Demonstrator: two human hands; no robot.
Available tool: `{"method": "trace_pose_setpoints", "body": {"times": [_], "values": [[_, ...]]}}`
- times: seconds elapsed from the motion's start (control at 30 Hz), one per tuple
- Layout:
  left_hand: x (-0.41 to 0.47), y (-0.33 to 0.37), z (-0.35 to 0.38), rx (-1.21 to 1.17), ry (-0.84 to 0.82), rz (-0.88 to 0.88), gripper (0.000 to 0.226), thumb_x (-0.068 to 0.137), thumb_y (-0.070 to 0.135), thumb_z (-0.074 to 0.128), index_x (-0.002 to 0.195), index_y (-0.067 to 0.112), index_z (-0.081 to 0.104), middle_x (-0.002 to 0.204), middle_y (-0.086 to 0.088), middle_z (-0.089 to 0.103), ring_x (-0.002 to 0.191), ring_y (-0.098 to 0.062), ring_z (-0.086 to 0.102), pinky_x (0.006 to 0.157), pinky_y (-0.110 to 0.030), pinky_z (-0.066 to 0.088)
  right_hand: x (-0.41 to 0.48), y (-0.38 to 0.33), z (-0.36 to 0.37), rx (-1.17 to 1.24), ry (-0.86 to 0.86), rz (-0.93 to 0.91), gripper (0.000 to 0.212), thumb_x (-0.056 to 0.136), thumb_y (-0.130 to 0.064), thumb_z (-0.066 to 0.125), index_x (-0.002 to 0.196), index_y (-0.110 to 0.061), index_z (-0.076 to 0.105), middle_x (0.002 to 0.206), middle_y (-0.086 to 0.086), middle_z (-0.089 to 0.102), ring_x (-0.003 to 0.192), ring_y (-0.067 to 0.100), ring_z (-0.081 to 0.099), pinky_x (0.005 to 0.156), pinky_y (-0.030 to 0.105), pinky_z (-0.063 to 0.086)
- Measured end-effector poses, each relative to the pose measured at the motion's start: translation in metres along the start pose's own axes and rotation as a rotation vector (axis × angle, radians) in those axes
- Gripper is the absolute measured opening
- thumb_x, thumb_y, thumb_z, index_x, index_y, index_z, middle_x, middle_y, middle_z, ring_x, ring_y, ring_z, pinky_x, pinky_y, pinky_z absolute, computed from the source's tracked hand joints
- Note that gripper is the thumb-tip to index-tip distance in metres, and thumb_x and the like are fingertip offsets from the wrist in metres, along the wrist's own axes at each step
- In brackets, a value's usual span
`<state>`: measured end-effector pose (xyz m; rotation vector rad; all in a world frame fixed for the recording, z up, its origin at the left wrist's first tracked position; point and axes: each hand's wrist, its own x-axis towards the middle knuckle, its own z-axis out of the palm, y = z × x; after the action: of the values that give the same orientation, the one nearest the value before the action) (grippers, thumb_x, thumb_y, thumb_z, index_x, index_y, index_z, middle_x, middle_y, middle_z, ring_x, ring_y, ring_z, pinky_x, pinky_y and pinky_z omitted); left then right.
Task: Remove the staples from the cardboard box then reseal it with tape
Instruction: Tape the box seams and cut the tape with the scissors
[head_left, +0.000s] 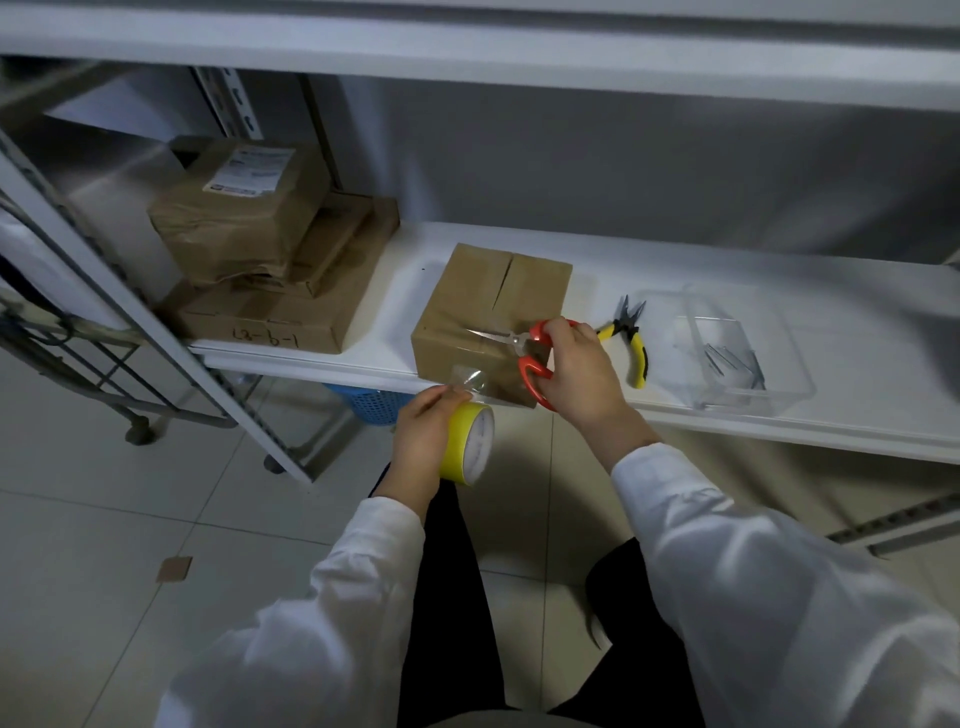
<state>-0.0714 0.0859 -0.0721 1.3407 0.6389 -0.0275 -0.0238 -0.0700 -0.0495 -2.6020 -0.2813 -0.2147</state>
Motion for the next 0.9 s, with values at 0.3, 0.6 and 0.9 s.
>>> {"method": "trace_pose_setpoints", "body": {"times": [0.3,0.6,0.9], "values": [[0.004,0.014,-0.003,0.03,-0.024,0.165,0.011,0.086,0.017,0.065,0.077,0.022,0.062,0.124,0.01,0.044,0.109,-0.012,0.052,0.104,-0.031,0.039,-0.002,0.006,-0.007,0.483,0.101,0.395,0.058,0.074,-0.035,0.077,0.116,-0.008,0.047,0.096,-0.002,0.052,0.088,0.015,0.05,0.078,0.028,0.043],[-0.002,0.035,0.002,0.238,-0.09,0.467,0.005,0.086,0.015,0.064,0.081,0.015,0.065,0.125,0.014,0.042,0.113,-0.003,0.046,0.096,-0.015,0.036,-0.001,0.025,0.009,1.174,0.015,0.789,0.025,0.085,-0.01,0.065,0.107,-0.001,0.058,0.097,0.012,0.062,0.091,0.026,0.06,0.085,0.034,0.049],[-0.025,0.026,0.034,0.637,-0.336,0.793,0.022,0.085,0.032,0.062,0.081,0.013,0.072,0.147,0.017,0.035,0.117,0.013,0.038,0.087,-0.008,0.034,0.008,0.031,0.014,0.947,0.174,0.904,0.009,0.09,-0.012,0.053,0.083,-0.01,0.058,0.084,0.013,0.064,0.073,0.023,0.06,0.073,0.031,0.051]]}}
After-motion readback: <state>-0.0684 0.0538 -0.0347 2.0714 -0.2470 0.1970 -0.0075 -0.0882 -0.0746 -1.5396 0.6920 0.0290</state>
